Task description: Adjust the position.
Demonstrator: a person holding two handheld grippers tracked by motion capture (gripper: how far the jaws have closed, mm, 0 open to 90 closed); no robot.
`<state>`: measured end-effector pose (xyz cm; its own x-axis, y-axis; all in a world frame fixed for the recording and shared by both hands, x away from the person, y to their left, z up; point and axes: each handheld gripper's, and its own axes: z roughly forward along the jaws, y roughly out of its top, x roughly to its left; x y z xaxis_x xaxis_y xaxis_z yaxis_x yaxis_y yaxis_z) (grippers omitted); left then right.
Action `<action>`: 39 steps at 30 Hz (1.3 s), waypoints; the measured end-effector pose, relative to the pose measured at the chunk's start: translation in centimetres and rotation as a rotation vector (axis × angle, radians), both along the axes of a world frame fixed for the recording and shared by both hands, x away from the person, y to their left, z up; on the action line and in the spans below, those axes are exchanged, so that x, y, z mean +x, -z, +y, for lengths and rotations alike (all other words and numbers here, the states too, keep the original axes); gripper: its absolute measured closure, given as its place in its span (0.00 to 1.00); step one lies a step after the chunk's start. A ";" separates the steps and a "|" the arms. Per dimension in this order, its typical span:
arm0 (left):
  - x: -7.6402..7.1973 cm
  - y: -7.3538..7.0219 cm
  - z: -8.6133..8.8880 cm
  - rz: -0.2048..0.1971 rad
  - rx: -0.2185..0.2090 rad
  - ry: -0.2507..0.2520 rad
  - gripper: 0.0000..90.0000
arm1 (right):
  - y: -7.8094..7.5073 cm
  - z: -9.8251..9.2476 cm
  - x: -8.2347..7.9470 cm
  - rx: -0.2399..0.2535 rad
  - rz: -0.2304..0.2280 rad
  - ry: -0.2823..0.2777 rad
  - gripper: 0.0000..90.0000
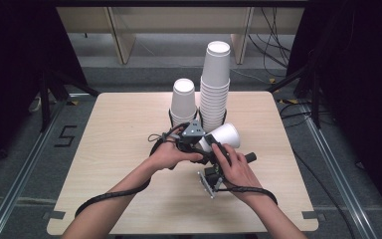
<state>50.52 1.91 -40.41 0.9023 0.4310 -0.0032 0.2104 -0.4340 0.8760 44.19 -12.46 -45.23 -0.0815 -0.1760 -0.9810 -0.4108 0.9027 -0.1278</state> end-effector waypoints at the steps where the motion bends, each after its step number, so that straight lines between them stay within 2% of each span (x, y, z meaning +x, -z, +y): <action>1: 0.0 0.0 0.0 0.000 0.005 -0.006 0.26 | 0.0 0.0 0.0 0.003 0.005 -0.001 0.06; 6: 0.1 0.1 0.1 -0.010 0.002 -0.015 0.26 | 0.0 0.0 -0.1 0.005 0.005 -0.004 0.04; 8: 0.1 0.2 0.2 -0.014 -0.006 -0.023 0.26 | -0.2 -0.1 -0.3 -0.012 0.008 0.010 0.04; 9: 0.1 0.2 0.2 -0.009 -0.008 -0.028 0.26 | -0.2 -0.1 -0.4 -0.010 0.003 0.007 0.04; 10: 0.2 0.2 0.3 -0.008 -0.004 -0.032 0.26 | 0.0 -0.3 -0.5 0.030 0.012 0.019 0.04; 13: 0.2 0.2 0.4 -0.013 -0.008 -0.038 0.26 | -0.1 -0.6 -0.8 0.031 0.017 0.035 0.03; 14: 0.3 0.3 0.5 -0.012 -0.015 -0.038 0.26 | -0.1 -0.7 -0.7 0.042 0.005 0.017 0.03; 17: 0.3 0.3 0.6 -0.018 -0.023 -0.043 0.26 | -0.2 -1.0 -1.1 0.044 -0.005 0.014 0.03; 19: 0.4 0.4 0.7 -0.015 -0.036 -0.054 0.26 | -0.3 -1.3 -1.3 0.069 -0.009 0.007 0.04; 20: 0.4 0.5 0.8 -0.020 -0.034 -0.054 0.26 | -0.6 -1.3 -1.4 0.043 -0.011 -0.002 0.04; 21: 0.4 0.6 1.0 -0.023 -0.028 -0.061 0.26 | -0.5 -1.4 -1.6 0.103 -0.028 -0.003 0.04; 23: 0.5 0.8 1.1 -0.024 -0.039 -0.066 0.26 | -0.2 -2.0 -1.8 0.138 -0.009 0.012 0.04; 24: 0.5 1.0 1.2 -0.019 -0.047 -0.071 0.26 | -0.5 -2.3 -2.1 0.095 -0.013 0.034 0.04; 25: 0.6 1.1 1.3 -0.018 -0.054 -0.066 0.26 | -0.3 -2.6 -2.3 0.137 0.012 0.055 0.04; 26: 0.6 1.2 1.4 -0.018 -0.057 -0.075 0.26 | -0.1 -2.8 -2.3 0.181 0.011 0.052 0.05; 29: 0.5 1.6 1.6 -0.016 -0.067 -0.074 0.26 | 0.0 -3.6 -2.6 0.204 0.012 0.079 0.05; 30: 0.4 1.8 1.7 -0.029 -0.062 -0.075 0.26 | 0.2 -3.8 -2.6 0.222 0.030 0.090 0.05; 31: 0.3 1.9 1.7 -0.033 -0.065 -0.076 0.26 | 0.2 -4.1 -2.7 0.216 0.045 0.112 0.05; 32: 0.3 1.9 1.8 -0.034 -0.063 -0.076 0.26 | 0.1 -4.2 -2.7 0.214 0.034 0.111 0.05; 34: 0.2 2.1 2.0 -0.036 -0.071 -0.083 0.26 | 0.1 -4.5 -2.7 0.244 0.043 0.123 0.05; 35: 0.2 2.1 2.1 -0.037 -0.069 -0.083 0.26 | 0.3 -4.7 -2.7 0.302 0.072 0.147 0.05; 36: 0.2 2.2 2.2 -0.036 -0.072 -0.085 0.26 | 0.1 -4.9 -2.6 0.292 0.070 0.142 0.05; 39: 0.1 2.4 2.4 -0.034 -0.068 -0.088 0.26 | -0.1 -5.3 -2.5 0.368 0.073 0.156 0.06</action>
<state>50.65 4.32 -42.77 0.8612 0.5083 -0.0050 0.2144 -0.3543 0.9102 41.67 -17.75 -45.14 -0.1513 0.2057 -0.9668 -0.2610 0.9351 0.2398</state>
